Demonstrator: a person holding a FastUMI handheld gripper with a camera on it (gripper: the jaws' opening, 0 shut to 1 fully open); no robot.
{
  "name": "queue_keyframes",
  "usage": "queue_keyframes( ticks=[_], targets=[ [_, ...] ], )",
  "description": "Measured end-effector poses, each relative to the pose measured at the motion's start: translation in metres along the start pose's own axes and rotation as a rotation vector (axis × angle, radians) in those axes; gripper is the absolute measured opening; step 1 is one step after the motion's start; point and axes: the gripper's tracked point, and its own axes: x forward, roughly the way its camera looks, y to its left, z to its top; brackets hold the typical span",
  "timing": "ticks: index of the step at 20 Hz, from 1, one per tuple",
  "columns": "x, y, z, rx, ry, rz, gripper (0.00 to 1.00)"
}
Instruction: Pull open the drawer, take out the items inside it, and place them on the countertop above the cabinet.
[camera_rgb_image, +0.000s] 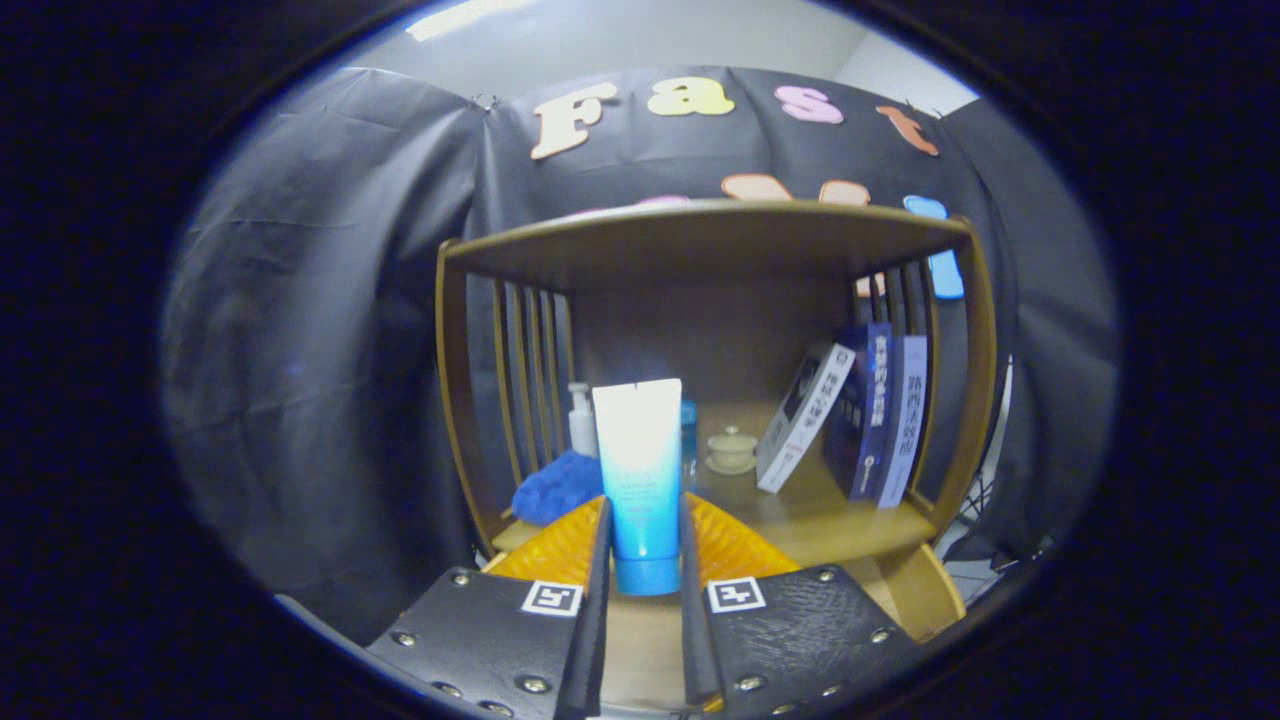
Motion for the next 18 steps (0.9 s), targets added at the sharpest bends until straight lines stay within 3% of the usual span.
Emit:
queue_keyframes(
  ticks=[6,13,18],
  targets=[
    [0.049,-0.036,0.01,-0.033,-0.072,-0.147,0.31],
    [0.113,-0.075,-0.077,0.059,0.064,-0.262,0.31],
    [0.153,-0.087,-0.144,0.102,0.213,-0.267,0.31]
  ],
)
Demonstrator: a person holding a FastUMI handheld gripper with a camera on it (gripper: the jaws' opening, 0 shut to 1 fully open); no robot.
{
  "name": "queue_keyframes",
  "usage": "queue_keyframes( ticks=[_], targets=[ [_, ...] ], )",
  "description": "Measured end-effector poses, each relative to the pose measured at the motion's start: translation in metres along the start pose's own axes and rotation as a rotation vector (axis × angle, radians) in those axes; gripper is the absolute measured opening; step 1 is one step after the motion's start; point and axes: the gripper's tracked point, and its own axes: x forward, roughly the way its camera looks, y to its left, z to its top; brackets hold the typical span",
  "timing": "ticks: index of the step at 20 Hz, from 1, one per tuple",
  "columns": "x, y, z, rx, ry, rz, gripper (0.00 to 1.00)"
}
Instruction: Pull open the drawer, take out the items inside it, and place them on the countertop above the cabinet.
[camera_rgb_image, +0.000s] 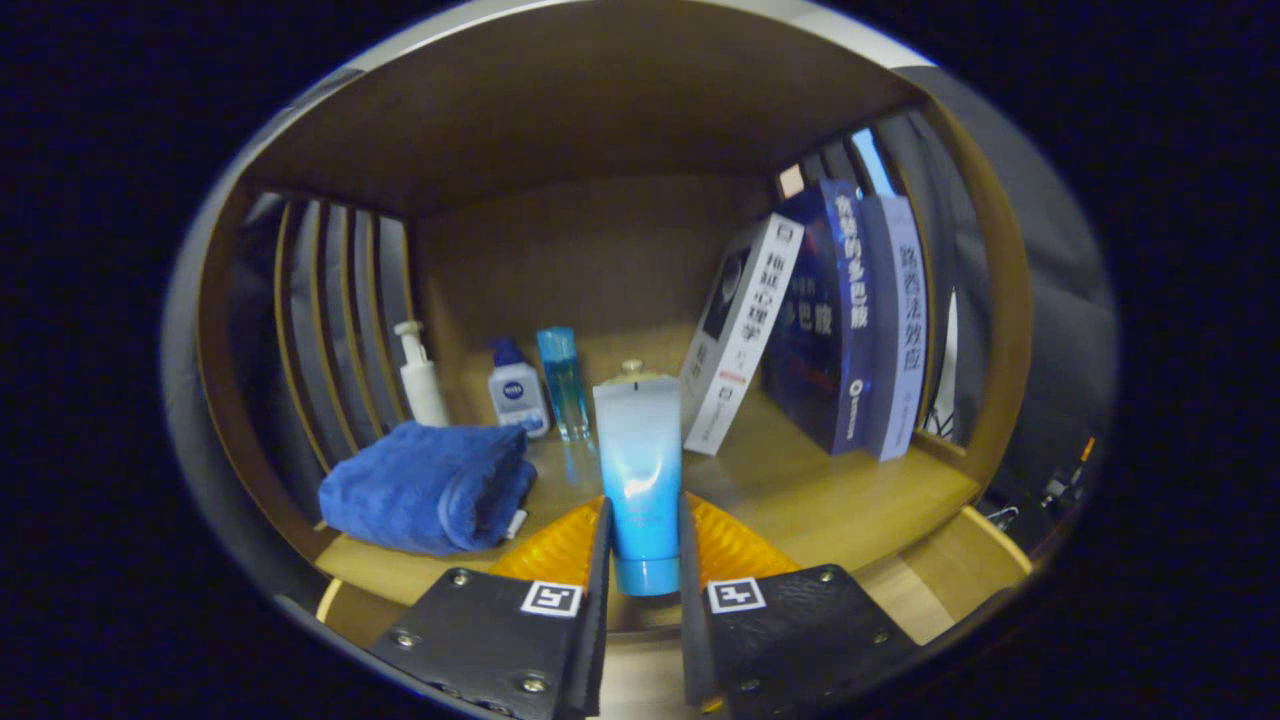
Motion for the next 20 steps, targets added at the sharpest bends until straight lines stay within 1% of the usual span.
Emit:
queue_keyframes(
  ticks=[1,4,9,11,13,15,17,18,20],
  targets=[
    [0.004,0.002,0.0,-0.002,-0.019,0.003,0.32],
    [0.012,0.008,-0.01,-0.004,0.016,0.01,0.31],
    [0.014,0.009,-0.008,0.001,0.011,0.014,0.31],
    [0.011,0.007,-0.009,0.007,0.022,0.009,0.39],
    [0.011,0.008,-0.014,0.02,0.04,0.016,0.4],
    [0.005,0.006,-0.009,0.036,0.04,0.011,0.6],
    [-0.007,0.008,0.0,0.068,0.024,0.027,0.8],
    [-0.012,0.006,0.004,0.074,0.012,0.023,0.81],
    [-0.025,0.004,0.015,0.074,-0.004,0.021,0.89]
  ],
)
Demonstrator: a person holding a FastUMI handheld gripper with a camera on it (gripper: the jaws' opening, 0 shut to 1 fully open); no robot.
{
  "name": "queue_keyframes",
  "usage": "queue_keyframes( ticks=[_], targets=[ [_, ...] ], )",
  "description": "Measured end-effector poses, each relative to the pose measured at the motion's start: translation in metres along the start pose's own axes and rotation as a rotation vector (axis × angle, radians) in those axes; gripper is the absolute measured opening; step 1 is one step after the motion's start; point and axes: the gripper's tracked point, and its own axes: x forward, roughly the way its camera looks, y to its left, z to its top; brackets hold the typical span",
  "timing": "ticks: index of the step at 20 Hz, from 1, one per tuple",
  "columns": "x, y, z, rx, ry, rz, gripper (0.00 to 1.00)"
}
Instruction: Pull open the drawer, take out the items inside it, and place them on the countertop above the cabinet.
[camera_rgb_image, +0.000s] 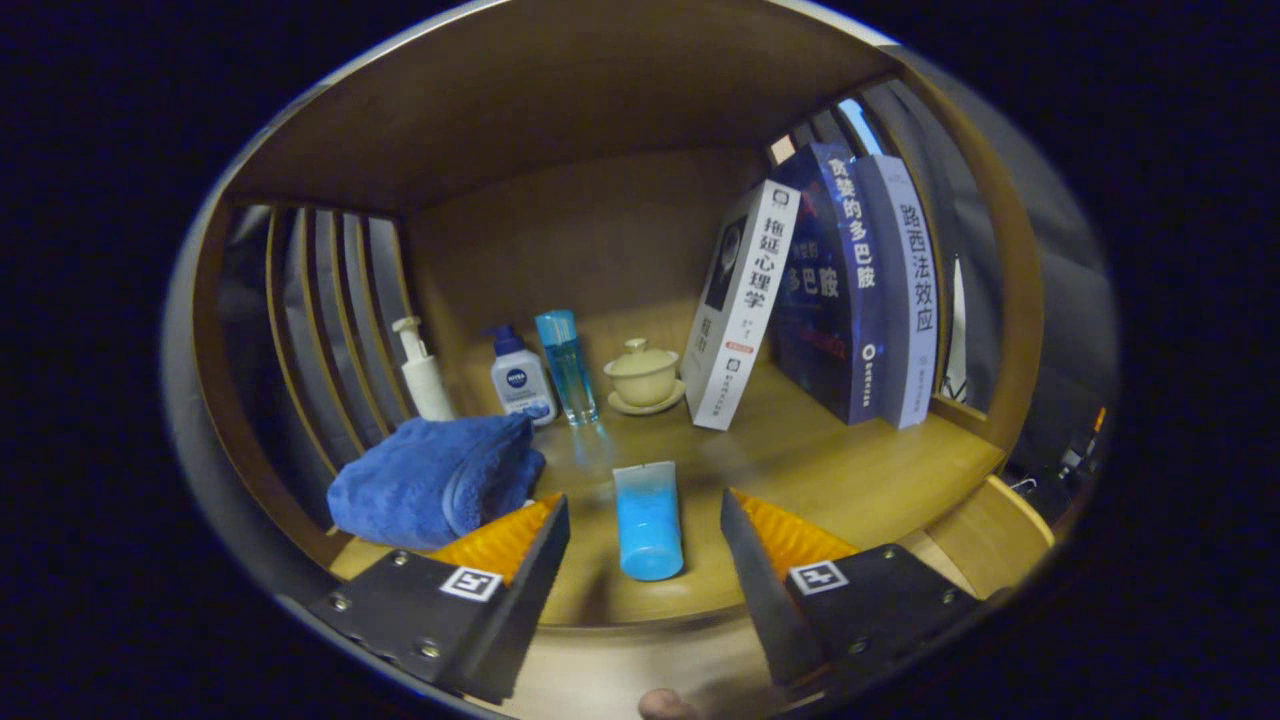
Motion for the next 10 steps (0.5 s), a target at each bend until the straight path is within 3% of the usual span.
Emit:
queue_keyframes(
  ticks=[2,7,10],
  targets=[
    [-0.016,0.0,0.01,-0.01,-0.015,0.001,0.98],
    [-0.072,-0.003,0.038,-0.116,-0.085,0.001,0.98],
    [-0.117,0.013,0.054,-0.127,-0.16,0.084,0.98]
  ],
)
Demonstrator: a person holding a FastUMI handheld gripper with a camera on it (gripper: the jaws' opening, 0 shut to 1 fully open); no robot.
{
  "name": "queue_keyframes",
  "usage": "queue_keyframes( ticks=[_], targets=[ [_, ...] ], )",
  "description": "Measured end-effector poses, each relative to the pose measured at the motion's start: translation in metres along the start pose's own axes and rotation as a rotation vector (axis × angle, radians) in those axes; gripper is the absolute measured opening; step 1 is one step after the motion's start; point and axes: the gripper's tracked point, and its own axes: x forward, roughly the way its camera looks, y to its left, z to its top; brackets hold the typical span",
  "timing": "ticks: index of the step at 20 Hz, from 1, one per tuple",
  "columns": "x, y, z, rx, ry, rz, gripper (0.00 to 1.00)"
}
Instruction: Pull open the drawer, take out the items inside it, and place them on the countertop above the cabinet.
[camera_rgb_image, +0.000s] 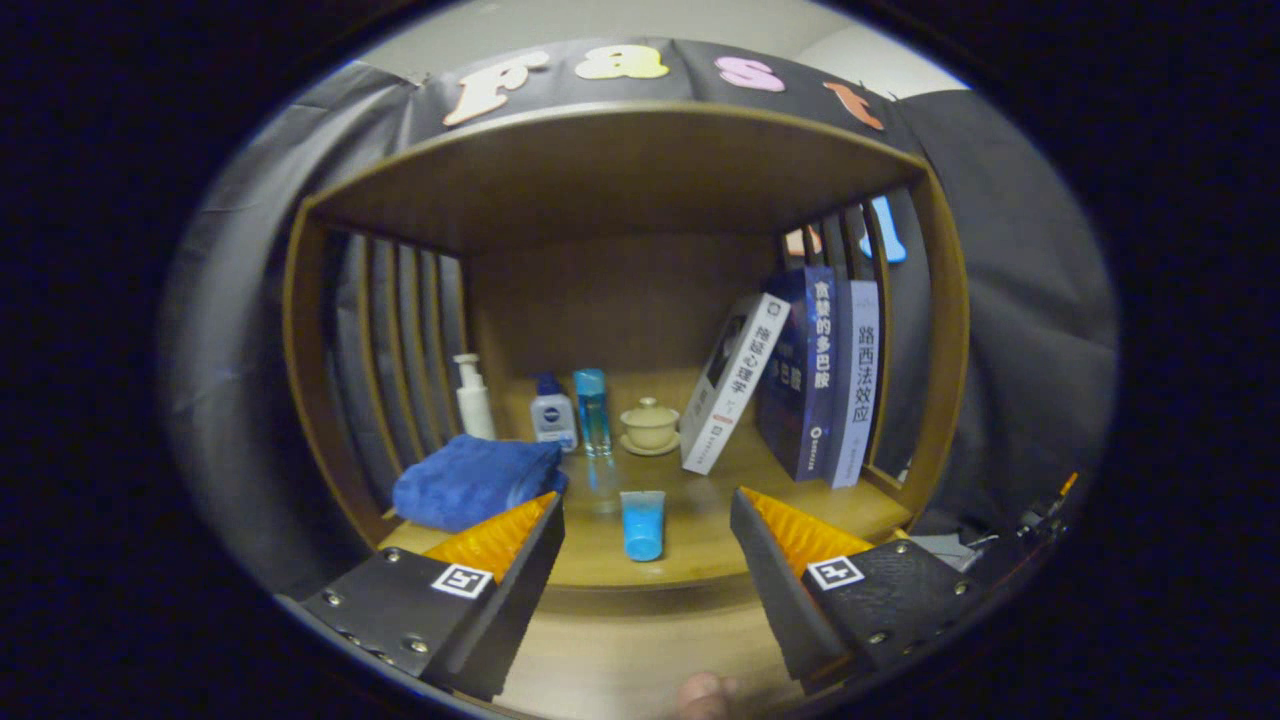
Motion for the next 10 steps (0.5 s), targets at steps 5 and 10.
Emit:
queue_keyframes(
  ticks=[5,10],
  targets=[
    [-0.077,-0.011,0.019,-0.098,-0.05,-0.071,0.98],
    [-0.131,0.001,0.003,-0.186,-0.063,-0.071,0.98]
  ],
)
